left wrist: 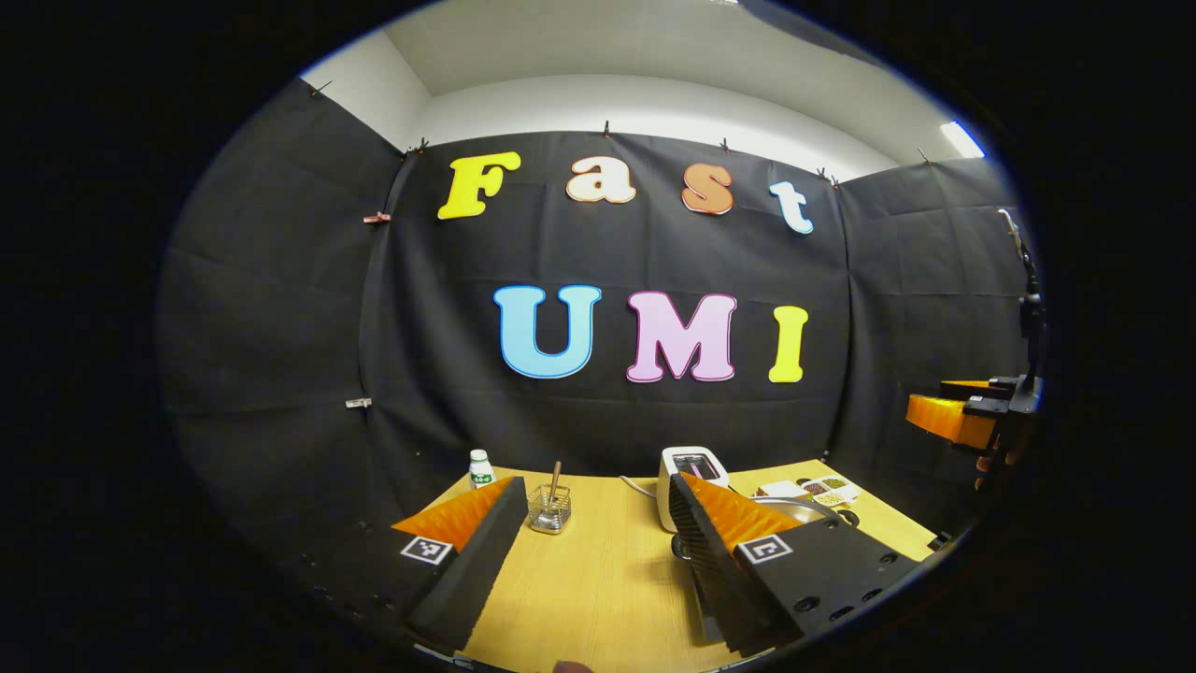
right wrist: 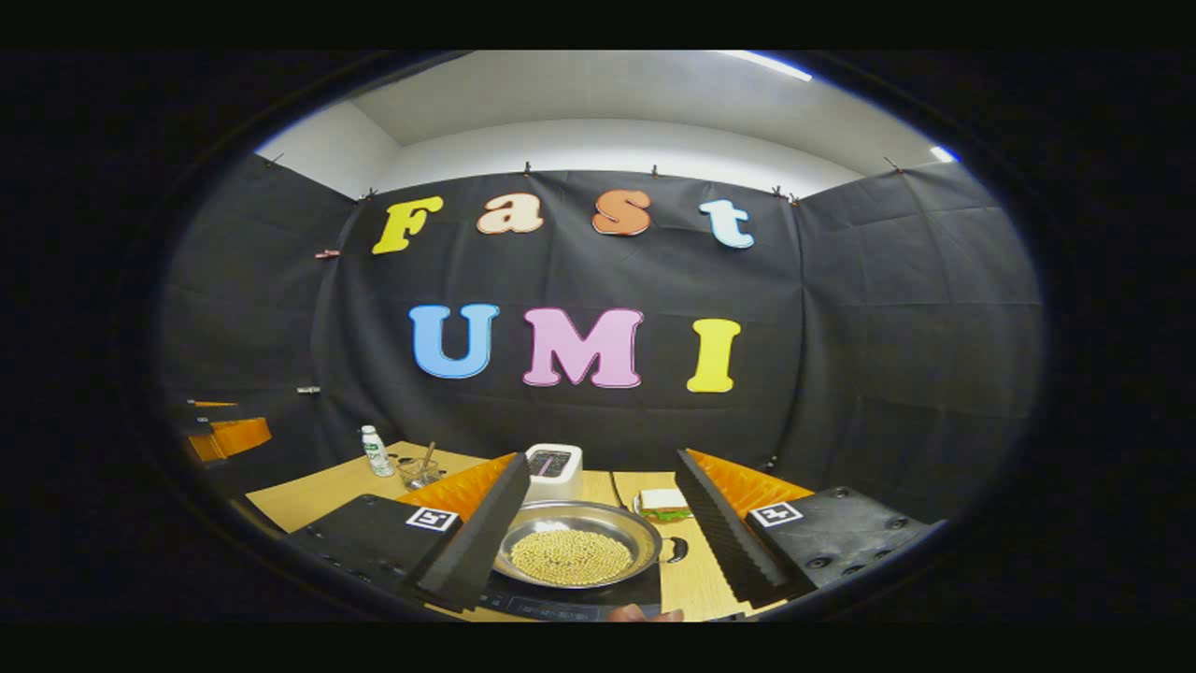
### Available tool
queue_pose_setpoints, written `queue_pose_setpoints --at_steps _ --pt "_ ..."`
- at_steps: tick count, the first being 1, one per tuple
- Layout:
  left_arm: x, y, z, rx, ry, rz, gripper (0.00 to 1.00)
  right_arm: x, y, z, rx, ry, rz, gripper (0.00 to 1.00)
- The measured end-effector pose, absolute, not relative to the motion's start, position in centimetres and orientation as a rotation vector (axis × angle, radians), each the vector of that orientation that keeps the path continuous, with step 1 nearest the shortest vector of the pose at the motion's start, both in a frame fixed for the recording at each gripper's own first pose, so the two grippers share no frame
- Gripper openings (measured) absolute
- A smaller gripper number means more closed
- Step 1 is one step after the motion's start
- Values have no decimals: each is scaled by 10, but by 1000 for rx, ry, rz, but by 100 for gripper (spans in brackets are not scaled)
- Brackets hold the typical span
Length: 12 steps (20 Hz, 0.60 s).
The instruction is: First push the handle of the pot to place it horizontally, then grasp the pot with both hands and set it on the induction cooktop.
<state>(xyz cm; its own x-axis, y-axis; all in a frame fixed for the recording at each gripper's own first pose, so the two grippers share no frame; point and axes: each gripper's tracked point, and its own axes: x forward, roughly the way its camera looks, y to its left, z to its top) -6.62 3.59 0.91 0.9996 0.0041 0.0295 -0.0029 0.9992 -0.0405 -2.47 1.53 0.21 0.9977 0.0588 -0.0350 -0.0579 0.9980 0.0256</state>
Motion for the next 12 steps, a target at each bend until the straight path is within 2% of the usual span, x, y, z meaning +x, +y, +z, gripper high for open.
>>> queue_pose_setpoints --at_steps 5,6,7,12 --pt "-85 38 14 -45 -47 -14 95 -39 12 7 2 19 24 97" --pt "-88 40 14 -50 -46 -14 95 -41 12 7 0 18 19 93" --pt "-90 41 14 -54 -45 -15 95 -44 13 7 -2 19 15 97" --pt "-91 46 12 -60 -49 -9 95 -49 14 7 -14 27 9 97"
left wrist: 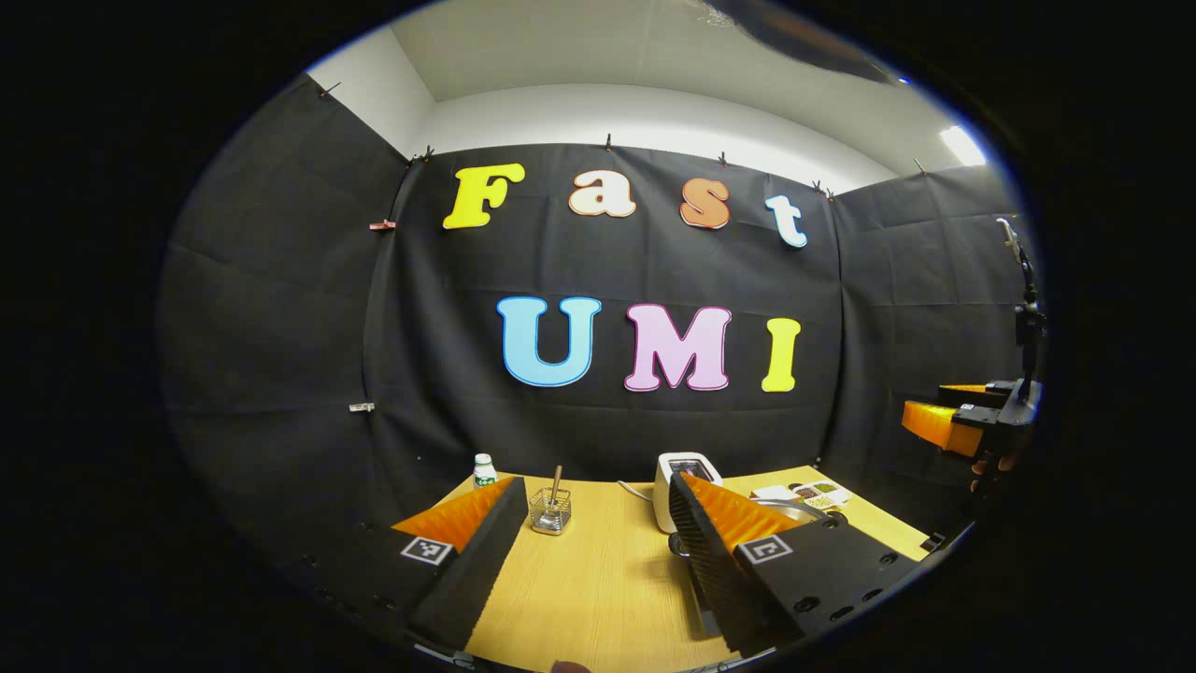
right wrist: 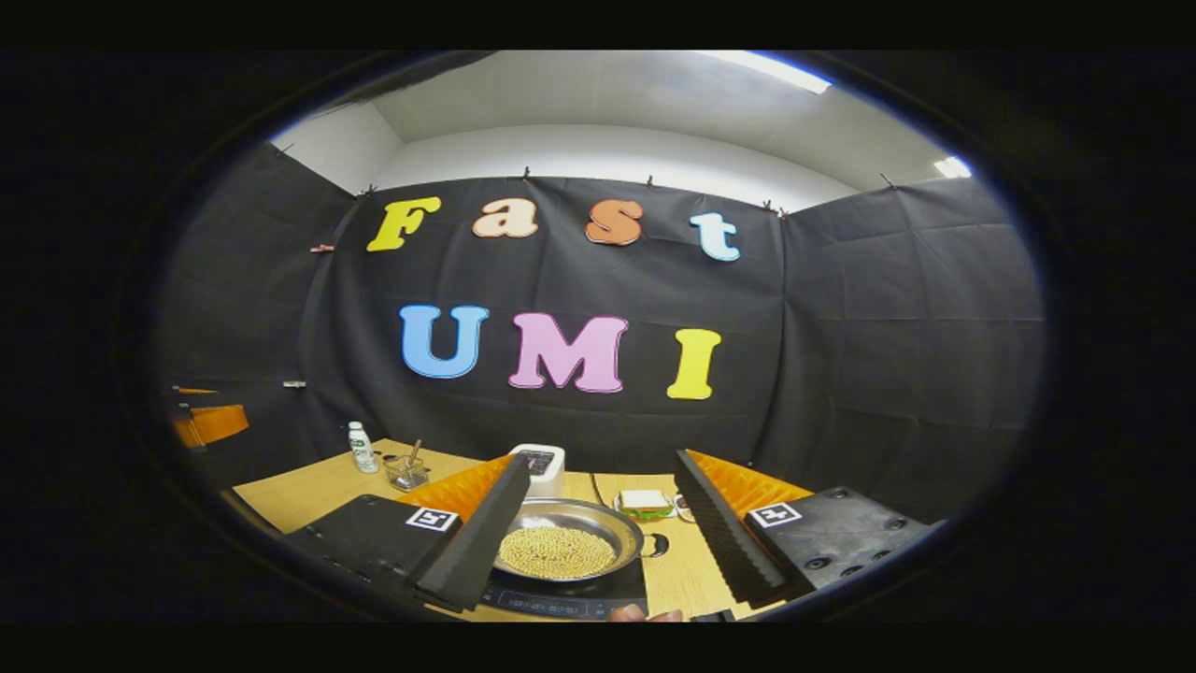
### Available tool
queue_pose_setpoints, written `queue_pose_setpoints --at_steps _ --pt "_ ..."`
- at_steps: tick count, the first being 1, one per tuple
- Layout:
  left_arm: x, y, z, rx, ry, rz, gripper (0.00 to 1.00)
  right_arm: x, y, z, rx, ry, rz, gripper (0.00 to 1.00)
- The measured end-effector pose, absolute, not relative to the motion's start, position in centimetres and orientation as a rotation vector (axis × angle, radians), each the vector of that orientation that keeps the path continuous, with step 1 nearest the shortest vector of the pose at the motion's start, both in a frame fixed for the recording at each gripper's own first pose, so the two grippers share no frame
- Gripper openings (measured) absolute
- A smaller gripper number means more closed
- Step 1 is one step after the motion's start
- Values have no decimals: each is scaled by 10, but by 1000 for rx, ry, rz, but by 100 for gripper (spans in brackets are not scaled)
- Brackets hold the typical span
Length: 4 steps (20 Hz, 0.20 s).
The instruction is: First push the handle of the pot to place it horizontally, then grasp the pot with both hands and set it on the induction cooktop.
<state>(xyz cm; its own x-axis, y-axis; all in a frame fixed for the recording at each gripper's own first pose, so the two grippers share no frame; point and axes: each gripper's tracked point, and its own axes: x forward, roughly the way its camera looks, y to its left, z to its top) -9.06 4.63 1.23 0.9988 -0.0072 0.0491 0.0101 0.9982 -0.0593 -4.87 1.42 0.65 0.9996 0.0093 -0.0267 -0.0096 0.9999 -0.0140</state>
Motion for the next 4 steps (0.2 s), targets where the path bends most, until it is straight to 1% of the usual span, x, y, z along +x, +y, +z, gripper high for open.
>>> queue_pose_setpoints --at_steps 4 --pt "-90 48 9 -61 -43 -10 95 -51 17 4 -18 42 14 97"
